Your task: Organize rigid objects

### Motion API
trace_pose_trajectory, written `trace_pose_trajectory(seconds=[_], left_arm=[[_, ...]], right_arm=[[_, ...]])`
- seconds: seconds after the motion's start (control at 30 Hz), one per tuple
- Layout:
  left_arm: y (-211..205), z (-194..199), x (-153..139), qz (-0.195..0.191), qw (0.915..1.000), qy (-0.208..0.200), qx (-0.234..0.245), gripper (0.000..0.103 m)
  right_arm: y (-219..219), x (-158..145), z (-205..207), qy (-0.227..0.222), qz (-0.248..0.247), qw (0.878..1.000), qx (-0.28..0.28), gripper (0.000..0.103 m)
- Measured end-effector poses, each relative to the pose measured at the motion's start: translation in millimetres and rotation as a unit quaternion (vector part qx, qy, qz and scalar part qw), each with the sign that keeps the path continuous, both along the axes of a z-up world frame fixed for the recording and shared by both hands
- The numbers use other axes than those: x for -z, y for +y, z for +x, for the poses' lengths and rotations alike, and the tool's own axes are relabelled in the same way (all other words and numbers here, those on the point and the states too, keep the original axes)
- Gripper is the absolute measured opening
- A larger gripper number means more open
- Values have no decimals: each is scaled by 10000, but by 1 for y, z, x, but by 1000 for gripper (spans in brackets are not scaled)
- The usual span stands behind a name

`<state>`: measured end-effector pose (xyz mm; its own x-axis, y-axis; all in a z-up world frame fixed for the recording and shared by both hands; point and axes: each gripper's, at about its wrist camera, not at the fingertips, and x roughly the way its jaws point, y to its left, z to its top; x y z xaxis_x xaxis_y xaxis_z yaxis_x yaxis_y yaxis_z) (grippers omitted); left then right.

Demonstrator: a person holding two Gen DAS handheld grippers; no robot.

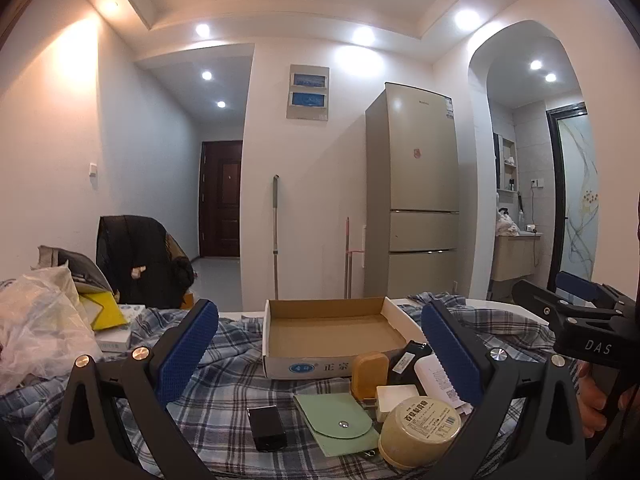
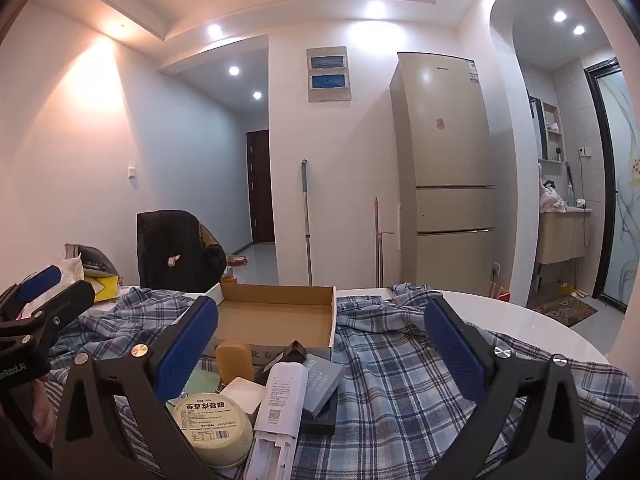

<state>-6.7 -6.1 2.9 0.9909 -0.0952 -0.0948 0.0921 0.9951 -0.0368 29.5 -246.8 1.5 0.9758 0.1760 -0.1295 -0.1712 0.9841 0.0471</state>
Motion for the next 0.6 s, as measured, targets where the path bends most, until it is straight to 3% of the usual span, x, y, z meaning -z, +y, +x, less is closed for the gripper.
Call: trace_pose_trajectory(seconds=[0.13, 0.4, 0.6], left_arm=[[2, 0, 0, -13, 9996, 21, -267, 103], [4, 3, 3, -92, 9994, 216, -260, 103], [6, 4, 3, -138, 9994, 119, -295, 103]], right_arm=[[1, 0, -1, -25, -51, 10000, -10, 103], [5, -1, -3, -129, -106, 9999, -26, 103], [5, -2, -5, -143, -120, 9998, -29, 103]])
